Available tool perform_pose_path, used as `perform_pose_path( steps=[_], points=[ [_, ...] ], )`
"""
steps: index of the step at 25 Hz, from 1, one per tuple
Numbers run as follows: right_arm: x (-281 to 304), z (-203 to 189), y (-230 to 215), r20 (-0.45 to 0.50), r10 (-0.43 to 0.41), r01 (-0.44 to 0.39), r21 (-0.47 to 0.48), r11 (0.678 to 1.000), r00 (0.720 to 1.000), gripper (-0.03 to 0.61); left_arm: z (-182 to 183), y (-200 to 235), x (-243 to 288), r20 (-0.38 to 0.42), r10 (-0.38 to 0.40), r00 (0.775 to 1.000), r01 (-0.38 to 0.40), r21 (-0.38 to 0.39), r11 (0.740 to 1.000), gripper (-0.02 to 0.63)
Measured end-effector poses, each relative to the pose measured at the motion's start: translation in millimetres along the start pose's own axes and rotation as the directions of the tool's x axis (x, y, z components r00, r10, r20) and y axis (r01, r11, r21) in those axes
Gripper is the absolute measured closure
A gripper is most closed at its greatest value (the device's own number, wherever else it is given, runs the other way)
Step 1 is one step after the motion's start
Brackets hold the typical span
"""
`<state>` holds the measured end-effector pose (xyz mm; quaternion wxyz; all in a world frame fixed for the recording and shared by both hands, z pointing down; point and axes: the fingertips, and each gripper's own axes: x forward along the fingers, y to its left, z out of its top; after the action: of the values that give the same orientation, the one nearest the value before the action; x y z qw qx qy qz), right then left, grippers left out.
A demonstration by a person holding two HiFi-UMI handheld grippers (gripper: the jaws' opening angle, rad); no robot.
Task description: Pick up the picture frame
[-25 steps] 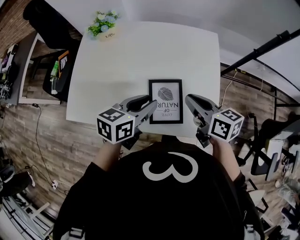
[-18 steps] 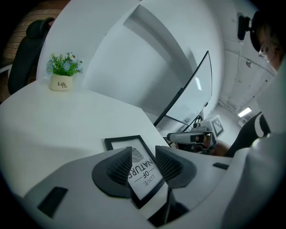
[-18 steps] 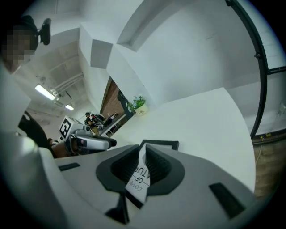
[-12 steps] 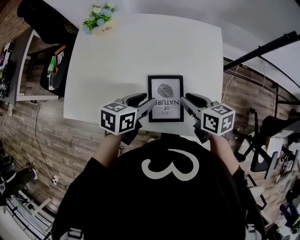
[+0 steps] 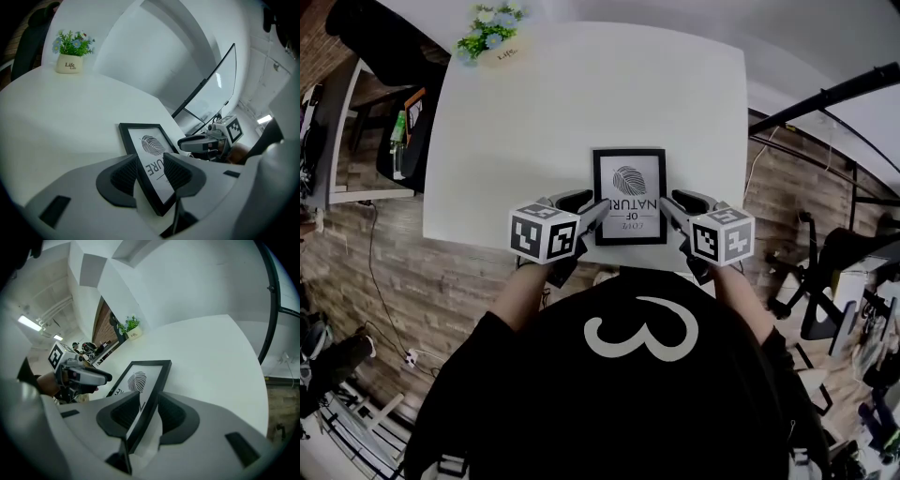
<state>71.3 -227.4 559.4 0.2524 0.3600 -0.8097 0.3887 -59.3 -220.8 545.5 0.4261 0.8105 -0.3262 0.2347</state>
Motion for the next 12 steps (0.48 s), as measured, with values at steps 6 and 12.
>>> perform_pose_path(
  steps=[6, 12],
  points=[
    [9.0, -3.9, -2.4, -0.03, -0.018, 0.017, -0.015, 1.0, 0.999, 0.455, -7.6, 6.8, 8.1, -0.019, 0.019, 1.0, -0.02, -0.022, 1.0, 0.453],
    [13.3, -8.8, -3.2, -0.045, -0.029, 0.028, -0.01, 1.0, 0.999, 0.455, -12.4, 13.6, 12.3, -0.035, 0.042, 0.999, -0.043, -0.026, 0.999, 0.453]
  ],
)
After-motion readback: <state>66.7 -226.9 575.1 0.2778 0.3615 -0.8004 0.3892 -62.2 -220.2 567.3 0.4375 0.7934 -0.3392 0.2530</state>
